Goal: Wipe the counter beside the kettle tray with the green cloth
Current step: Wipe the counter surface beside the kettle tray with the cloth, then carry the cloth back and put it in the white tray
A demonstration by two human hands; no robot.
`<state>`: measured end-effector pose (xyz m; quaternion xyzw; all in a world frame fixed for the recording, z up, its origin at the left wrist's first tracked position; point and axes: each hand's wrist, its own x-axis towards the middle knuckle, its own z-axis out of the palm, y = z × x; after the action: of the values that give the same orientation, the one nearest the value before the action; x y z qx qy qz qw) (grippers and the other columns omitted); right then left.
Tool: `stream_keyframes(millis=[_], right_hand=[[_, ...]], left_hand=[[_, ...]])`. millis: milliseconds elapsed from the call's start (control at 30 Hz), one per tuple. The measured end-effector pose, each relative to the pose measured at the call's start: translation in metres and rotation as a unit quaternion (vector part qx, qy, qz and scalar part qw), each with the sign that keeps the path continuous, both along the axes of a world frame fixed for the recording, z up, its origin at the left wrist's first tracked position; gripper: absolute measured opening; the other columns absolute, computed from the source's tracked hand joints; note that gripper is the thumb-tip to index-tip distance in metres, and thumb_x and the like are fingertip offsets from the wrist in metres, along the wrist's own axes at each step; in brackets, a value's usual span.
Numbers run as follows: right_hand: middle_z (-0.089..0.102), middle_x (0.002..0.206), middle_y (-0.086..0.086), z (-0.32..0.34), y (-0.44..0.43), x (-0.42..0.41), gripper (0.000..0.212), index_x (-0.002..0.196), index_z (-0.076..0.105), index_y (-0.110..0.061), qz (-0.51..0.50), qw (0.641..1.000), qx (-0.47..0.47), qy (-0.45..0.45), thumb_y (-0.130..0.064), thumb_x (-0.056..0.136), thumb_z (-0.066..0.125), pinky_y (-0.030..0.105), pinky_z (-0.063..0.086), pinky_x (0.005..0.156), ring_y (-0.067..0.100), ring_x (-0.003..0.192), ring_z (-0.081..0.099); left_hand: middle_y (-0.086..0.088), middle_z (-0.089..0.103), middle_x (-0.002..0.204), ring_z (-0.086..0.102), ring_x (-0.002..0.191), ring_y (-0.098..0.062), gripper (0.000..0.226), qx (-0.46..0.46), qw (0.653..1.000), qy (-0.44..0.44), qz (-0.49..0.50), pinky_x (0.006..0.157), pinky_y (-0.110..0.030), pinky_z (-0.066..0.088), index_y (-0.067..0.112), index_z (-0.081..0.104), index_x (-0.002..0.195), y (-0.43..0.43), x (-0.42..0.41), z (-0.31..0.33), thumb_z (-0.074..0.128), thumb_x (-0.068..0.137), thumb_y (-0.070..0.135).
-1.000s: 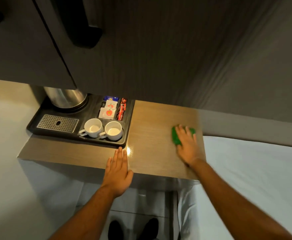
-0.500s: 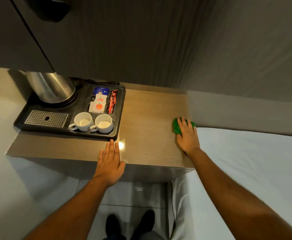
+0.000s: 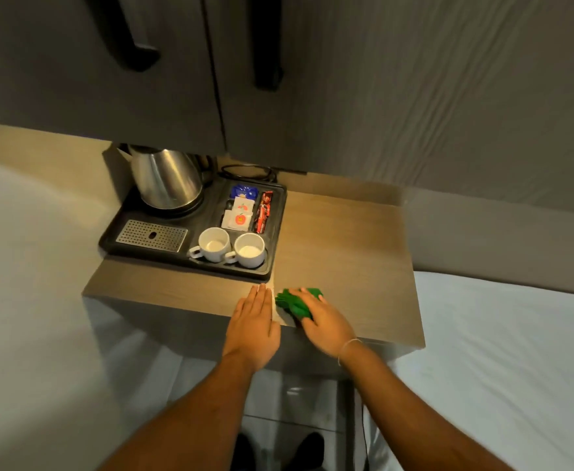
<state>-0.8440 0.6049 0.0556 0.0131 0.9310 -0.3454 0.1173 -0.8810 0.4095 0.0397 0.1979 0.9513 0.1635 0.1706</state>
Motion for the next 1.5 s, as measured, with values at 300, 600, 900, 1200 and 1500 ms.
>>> stream_keyframes(millis=[300,600,900,1200,1500], right_hand=[[0.058,0.151,0.004,0.112,-0.044,-0.029,0.069,0.160,0.037,-0.035,-0.120,0.986,-0.029,0.113,-0.005,0.100,0.051,0.040,0.051,0.110,0.024,0.129,0.061],[0.050,0.158,0.007,0.144,-0.185,-0.041,0.065,0.158,0.041,-0.015,0.129,0.973,-0.076,0.176,0.001,0.097,0.056,0.028,0.029,0.121,0.025,0.145,0.049],[0.061,0.149,0.014,0.108,-0.381,0.130,0.056,0.157,0.043,-0.019,0.418,0.896,-0.139,0.055,-0.008,0.104,0.056,0.044,0.042,0.118,0.035,0.135,0.059],[0.073,0.114,0.017,0.074,-0.525,0.394,0.032,0.134,0.044,-0.019,0.640,0.760,-0.074,-0.082,-0.012,0.105,0.055,0.031,0.057,0.082,0.017,0.084,0.068],[0.057,0.145,0.014,0.033,-0.641,0.596,0.046,0.154,0.038,-0.022,0.636,0.744,-0.004,-0.204,-0.023,0.109,0.050,0.039,0.048,0.109,0.032,0.128,0.059]], left_hand=[[-0.012,0.030,0.176,0.021,0.165,-0.029,0.073,0.062,0.975,0.204,0.058,0.133,-0.053,0.020,0.014,0.030,0.168,-0.047,-0.021,0.078,0.043,0.099,0.032],[-0.010,0.024,0.179,0.018,0.166,-0.028,0.075,-0.031,0.926,0.274,0.257,0.131,-0.055,0.022,0.013,0.025,0.170,-0.173,0.056,0.113,0.043,0.101,0.036],[-0.003,0.000,0.182,-0.006,0.167,-0.018,0.070,-0.102,0.835,0.203,0.501,0.136,-0.049,0.006,0.019,0.003,0.173,-0.306,0.328,0.100,0.023,0.110,0.043],[0.001,-0.001,0.181,-0.007,0.167,-0.016,0.066,-0.100,0.720,0.139,0.673,0.136,-0.045,0.005,0.022,0.001,0.172,-0.385,0.618,0.049,0.020,0.111,0.042],[0.003,-0.007,0.181,-0.012,0.166,-0.014,0.071,-0.071,0.570,0.093,0.813,0.135,-0.043,-0.001,0.024,-0.002,0.172,-0.395,0.796,-0.002,0.018,0.106,0.041]])
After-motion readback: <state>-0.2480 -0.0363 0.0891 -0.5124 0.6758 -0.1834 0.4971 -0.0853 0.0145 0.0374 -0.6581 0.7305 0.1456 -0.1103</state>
